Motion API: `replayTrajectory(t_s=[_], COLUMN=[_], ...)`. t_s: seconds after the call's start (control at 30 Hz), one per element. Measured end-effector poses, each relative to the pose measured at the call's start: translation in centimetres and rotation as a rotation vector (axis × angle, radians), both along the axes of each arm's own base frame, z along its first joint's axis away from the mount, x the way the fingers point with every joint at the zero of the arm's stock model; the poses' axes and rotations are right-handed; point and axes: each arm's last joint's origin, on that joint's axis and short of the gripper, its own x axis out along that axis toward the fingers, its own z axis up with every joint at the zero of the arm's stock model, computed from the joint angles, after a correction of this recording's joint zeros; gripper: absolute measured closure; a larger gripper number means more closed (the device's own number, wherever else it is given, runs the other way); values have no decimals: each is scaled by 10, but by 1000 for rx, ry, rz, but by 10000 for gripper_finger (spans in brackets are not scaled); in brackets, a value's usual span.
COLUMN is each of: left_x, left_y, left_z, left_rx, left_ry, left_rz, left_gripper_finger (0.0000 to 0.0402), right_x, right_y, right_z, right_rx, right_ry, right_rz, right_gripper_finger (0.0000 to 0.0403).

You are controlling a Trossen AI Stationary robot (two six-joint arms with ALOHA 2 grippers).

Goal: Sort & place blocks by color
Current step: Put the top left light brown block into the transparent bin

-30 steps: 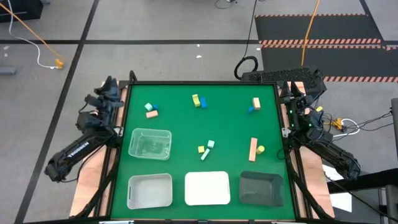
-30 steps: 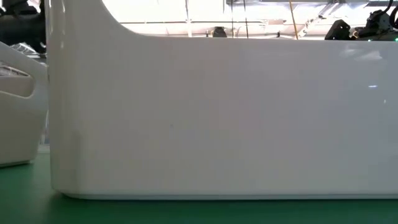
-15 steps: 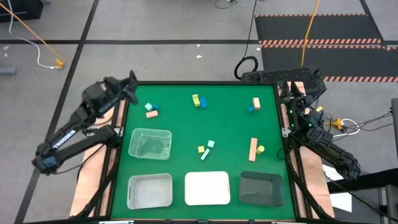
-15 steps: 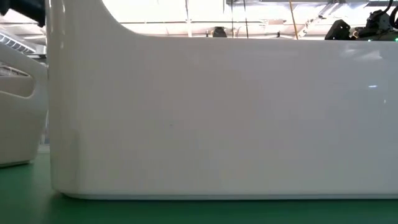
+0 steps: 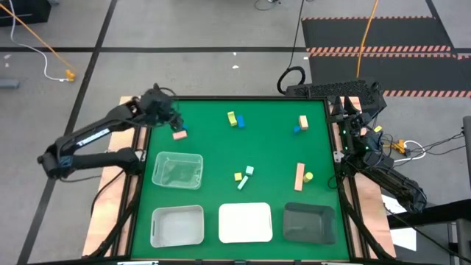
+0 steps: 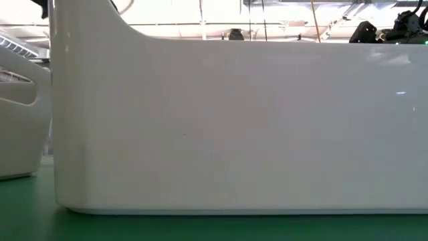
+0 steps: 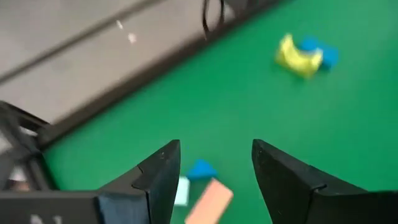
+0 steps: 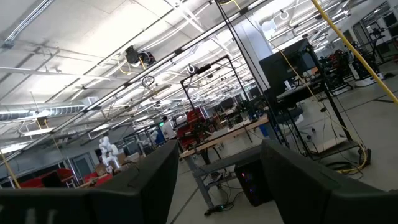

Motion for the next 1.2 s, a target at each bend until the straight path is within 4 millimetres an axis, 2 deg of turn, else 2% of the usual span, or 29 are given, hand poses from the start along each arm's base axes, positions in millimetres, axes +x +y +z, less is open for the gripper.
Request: replayTrajectory(t_s=[0.23,0.6,0.83,1.0,1.2], left_x=[16,20,25,28,34], left_y=[6,20,29,32,39], left_z=[-25,-52,-70,-84,-104], left_rx=[-161,-404,-486,-477,-489], left_ry=[82,110,153,278,378], left_rz=[58,226,292,142,49], left_gripper_finger=[202,200,159,129,124], right_x=[0,0,0,0,0], right_y=[0,0,0,0,0], right_z=[0,0,0,0,0], right_rx=[0,0,0,0,-1], right_ry=[-1,0,0,-1,-1], right_rz=[0,0,0,0,0], right_gripper_finger=[180,180,180,180,180])
